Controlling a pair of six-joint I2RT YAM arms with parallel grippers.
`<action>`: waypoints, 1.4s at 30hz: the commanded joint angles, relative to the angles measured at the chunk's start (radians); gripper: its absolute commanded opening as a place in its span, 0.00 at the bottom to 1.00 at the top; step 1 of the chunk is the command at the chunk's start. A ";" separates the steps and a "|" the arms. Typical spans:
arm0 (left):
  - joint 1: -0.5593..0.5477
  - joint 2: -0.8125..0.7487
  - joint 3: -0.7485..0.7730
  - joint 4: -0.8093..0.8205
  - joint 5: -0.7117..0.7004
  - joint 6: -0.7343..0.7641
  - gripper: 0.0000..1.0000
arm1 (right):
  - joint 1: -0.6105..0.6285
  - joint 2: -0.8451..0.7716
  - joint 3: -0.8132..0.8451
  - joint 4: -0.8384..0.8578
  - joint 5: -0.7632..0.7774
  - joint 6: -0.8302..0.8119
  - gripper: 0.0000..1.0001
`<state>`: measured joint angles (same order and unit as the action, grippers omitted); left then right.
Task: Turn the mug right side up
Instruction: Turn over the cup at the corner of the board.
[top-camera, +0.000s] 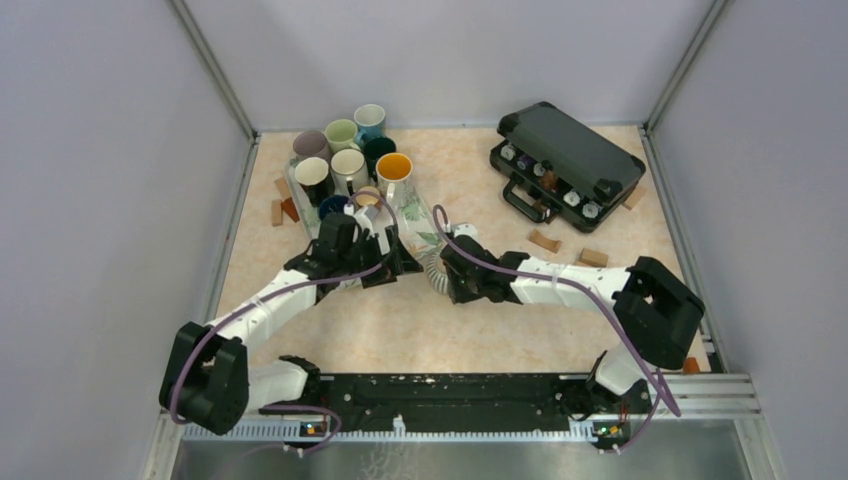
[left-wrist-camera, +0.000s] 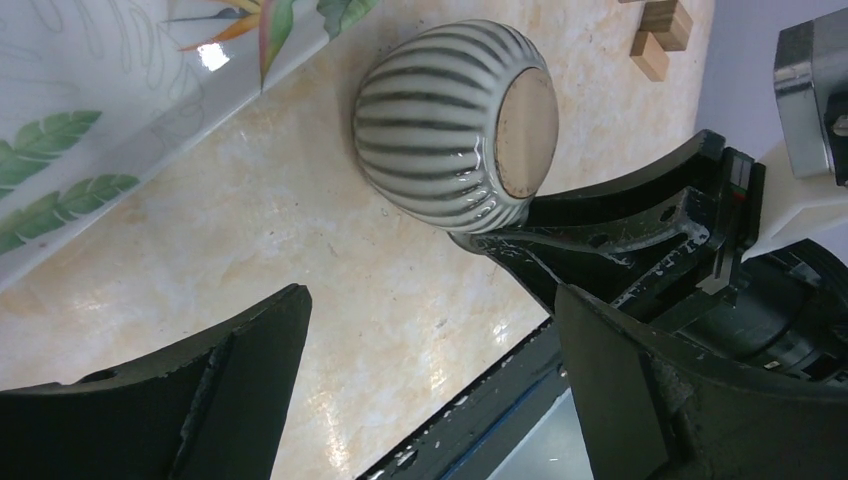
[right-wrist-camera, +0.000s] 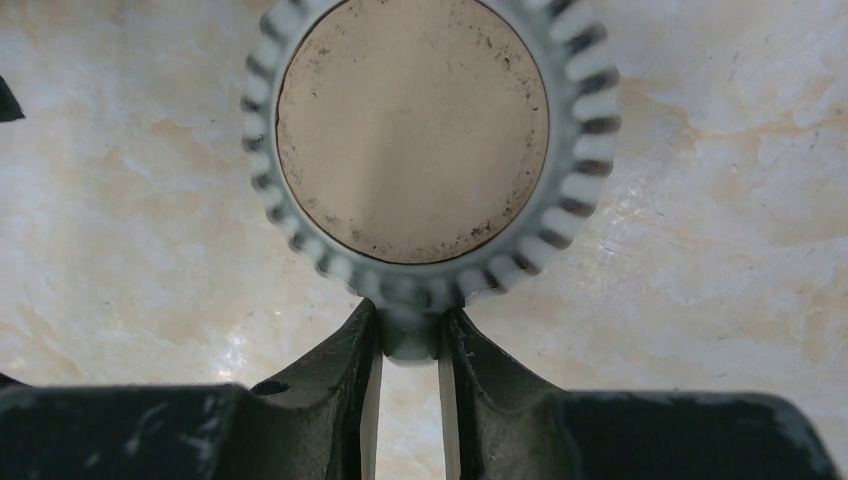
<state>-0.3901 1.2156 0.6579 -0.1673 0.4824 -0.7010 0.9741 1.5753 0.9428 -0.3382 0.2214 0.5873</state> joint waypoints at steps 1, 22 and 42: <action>0.006 -0.068 -0.027 0.112 0.028 -0.074 0.98 | -0.018 -0.071 -0.014 0.106 -0.058 0.070 0.00; 0.013 -0.113 -0.082 0.312 0.113 -0.241 0.98 | -0.215 -0.279 -0.173 0.588 -0.315 0.304 0.00; 0.044 0.010 -0.159 0.952 0.293 -0.651 0.83 | -0.276 -0.221 -0.185 1.110 -0.532 0.566 0.00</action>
<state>-0.3527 1.2091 0.4961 0.5709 0.7456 -1.2564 0.7040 1.3529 0.7441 0.5461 -0.2584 1.1099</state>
